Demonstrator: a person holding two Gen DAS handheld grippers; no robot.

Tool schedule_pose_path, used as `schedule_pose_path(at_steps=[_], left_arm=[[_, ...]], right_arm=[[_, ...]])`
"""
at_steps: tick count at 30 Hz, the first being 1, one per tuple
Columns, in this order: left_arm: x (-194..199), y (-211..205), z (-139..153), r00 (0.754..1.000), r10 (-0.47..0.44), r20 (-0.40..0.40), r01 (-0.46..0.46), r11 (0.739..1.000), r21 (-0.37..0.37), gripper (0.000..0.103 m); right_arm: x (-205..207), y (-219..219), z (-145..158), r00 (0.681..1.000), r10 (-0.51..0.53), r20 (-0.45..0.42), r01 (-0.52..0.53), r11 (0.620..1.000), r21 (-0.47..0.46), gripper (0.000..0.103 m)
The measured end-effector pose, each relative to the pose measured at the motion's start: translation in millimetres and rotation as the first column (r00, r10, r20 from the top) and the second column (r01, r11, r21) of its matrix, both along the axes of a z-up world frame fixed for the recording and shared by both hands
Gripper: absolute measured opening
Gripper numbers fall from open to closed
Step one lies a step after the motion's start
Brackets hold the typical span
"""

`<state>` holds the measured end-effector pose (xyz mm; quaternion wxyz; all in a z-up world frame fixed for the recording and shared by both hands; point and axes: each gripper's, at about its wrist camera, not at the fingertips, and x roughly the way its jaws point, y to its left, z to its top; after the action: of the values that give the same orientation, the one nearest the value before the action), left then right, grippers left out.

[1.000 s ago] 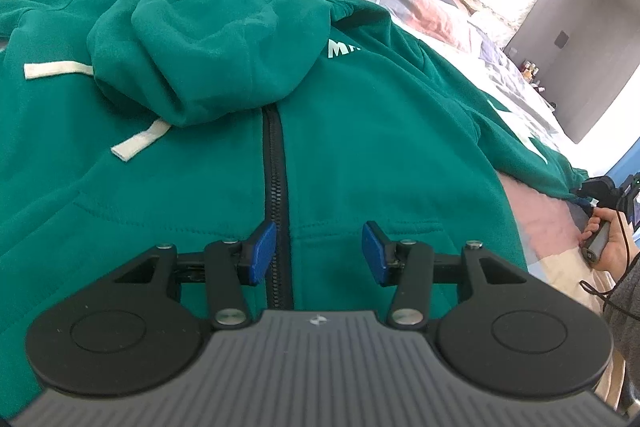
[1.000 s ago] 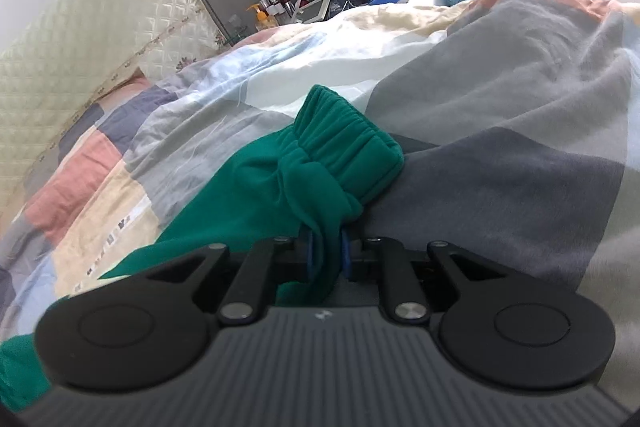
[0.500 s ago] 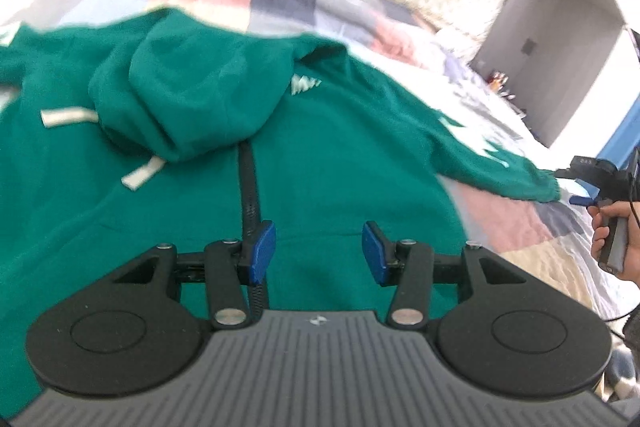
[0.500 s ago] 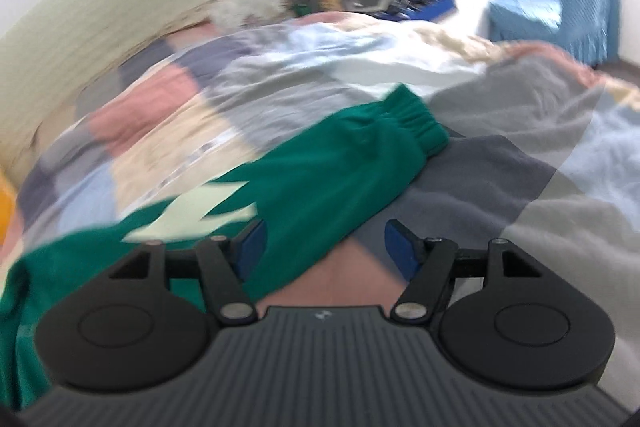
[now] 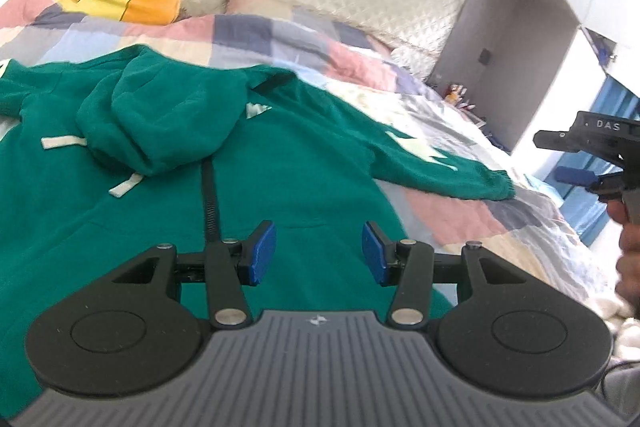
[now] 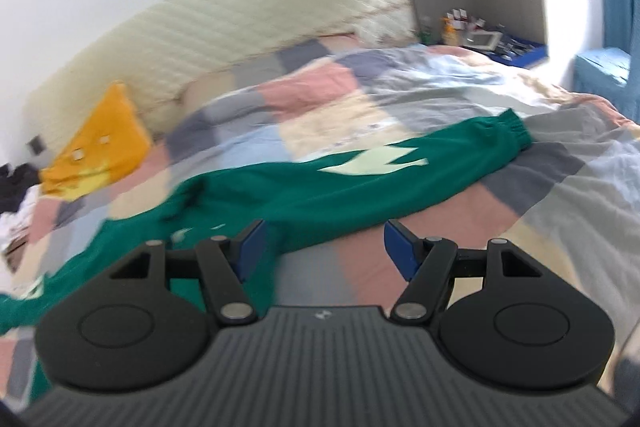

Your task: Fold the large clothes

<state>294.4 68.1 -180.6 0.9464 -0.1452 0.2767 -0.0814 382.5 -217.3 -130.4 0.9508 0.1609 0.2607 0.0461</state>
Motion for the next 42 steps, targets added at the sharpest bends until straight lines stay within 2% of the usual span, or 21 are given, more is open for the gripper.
schedule_pose_path(at_steps=[3,8,11,17,22,28,33,36,38,42], left_arm=[[-9,-5,3,1.0,-0.009,0.015,0.009,1.0,0.005,0.054],[-17,-11,2,1.0,-0.023,0.007,0.023,1.0,0.004,0.054],[-18,-20,-7,0.998,-0.062,-0.021,0.062,0.998,0.004,0.054],[-15,-62,-30,0.972,-0.214,-0.093,0.22,0.974,0.055,0.054],[-15,-85,-46,0.95,-0.286,-0.123,0.298,0.949,0.099,0.055],[-11,-108,-60,0.914,-0.369,-0.168,0.388,0.917,0.094,0.065],[-7,-139,-70,0.9,-0.393,-0.188,0.428,0.879,0.21,0.067],[-3,-156,-81,0.899,-0.381,-0.214,0.43,0.86,0.277,0.067],[1,-163,-85,0.904,-0.356,-0.236,0.416,0.859,0.297,0.067],[2,-173,-90,0.921,-0.328,-0.21,0.384,0.853,0.353,0.067]], right_arm=[[-33,21,-4,0.998,0.058,0.014,-0.058,0.998,0.024,0.068],[-71,36,-30,0.993,0.119,-0.003,-0.119,0.99,0.07,0.068],[-82,33,-40,0.995,0.098,-0.015,-0.097,0.992,0.077,0.068],[-78,25,-50,1.0,0.023,0.016,-0.022,0.999,-0.025,0.068],[-74,2,-53,1.0,0.021,-0.01,-0.019,0.993,0.115,0.068],[-69,-12,-61,0.999,0.017,-0.03,-0.011,0.986,0.167,0.068],[-69,-27,-68,0.998,-0.019,-0.056,0.031,0.976,0.218,0.069],[-70,-31,-71,0.998,-0.032,-0.063,0.046,0.97,0.237,0.069],[-70,-33,-72,0.997,-0.032,-0.066,0.047,0.968,0.247,0.069],[-68,-36,-73,0.997,-0.032,-0.075,0.05,0.965,0.258,0.069]])
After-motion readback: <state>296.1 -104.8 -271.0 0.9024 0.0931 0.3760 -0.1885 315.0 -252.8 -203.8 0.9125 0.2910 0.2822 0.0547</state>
